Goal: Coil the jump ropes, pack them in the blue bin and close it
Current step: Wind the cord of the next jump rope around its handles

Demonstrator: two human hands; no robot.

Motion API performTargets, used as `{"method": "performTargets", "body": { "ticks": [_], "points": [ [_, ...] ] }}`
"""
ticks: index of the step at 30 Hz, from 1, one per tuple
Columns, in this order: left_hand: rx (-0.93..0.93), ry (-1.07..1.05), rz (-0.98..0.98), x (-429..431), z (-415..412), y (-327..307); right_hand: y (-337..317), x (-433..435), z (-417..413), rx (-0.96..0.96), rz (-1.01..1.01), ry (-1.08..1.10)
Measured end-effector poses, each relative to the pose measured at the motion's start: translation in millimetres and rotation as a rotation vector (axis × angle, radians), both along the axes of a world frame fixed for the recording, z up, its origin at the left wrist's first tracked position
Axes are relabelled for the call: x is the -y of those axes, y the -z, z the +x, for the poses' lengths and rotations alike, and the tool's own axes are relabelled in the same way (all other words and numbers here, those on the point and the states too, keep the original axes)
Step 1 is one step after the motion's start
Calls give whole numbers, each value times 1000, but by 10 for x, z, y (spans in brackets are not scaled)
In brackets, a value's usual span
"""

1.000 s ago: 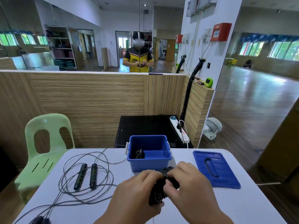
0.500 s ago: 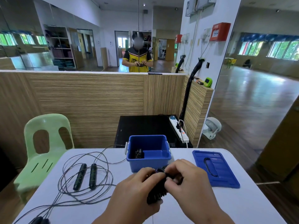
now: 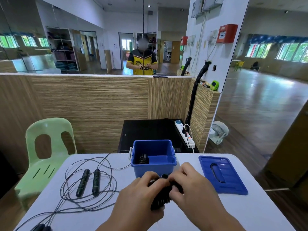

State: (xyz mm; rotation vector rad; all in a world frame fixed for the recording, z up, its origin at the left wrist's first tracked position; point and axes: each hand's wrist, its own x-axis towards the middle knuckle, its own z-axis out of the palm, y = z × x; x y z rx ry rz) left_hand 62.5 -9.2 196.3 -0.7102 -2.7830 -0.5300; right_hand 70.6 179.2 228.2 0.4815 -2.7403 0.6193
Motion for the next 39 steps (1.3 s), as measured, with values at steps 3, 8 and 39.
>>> {"method": "performTargets", "body": {
  "ticks": [3,8,39],
  "points": [
    [-13,28,3,15,-8,58,-3,-4,-41,12,125,-9],
    [-94,10,91,-13,-24,104,-19,-39,-105,84,155,-102],
    [-74,-169,-57,-71,-141,-117,-334,495,200,471,-512,114]
  ]
}}
